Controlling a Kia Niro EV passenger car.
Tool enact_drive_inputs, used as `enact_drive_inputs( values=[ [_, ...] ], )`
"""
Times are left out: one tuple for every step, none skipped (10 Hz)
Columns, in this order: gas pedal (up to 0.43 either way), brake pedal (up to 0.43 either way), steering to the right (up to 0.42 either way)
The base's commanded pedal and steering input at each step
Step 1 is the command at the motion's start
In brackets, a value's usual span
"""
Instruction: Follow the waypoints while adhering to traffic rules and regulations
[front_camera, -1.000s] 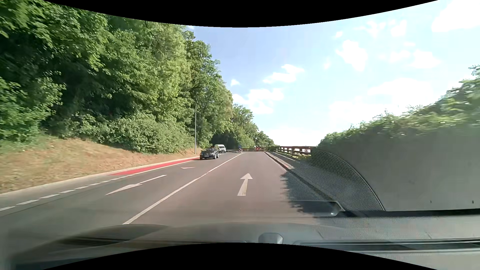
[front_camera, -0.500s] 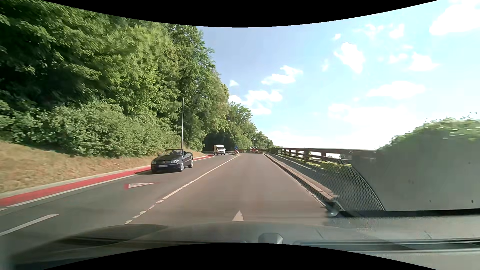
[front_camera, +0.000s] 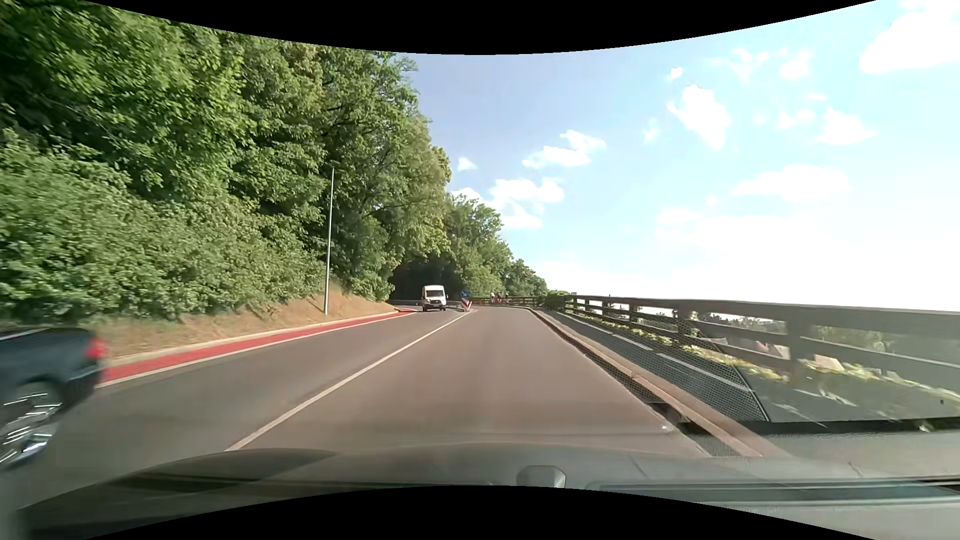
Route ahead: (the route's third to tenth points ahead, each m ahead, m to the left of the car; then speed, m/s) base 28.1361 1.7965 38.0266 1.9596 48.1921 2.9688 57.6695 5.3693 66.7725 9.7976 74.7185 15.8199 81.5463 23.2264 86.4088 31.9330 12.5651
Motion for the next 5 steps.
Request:
enact_drive_inputs(
  values=[
    [0.110,0.006,0.012],
    [0.098,0.006,0.011],
    [0.098,0.006,0.007],
    [0.098,0.006,0.005],
    [0.098,0.006,0.005]
  ],
)
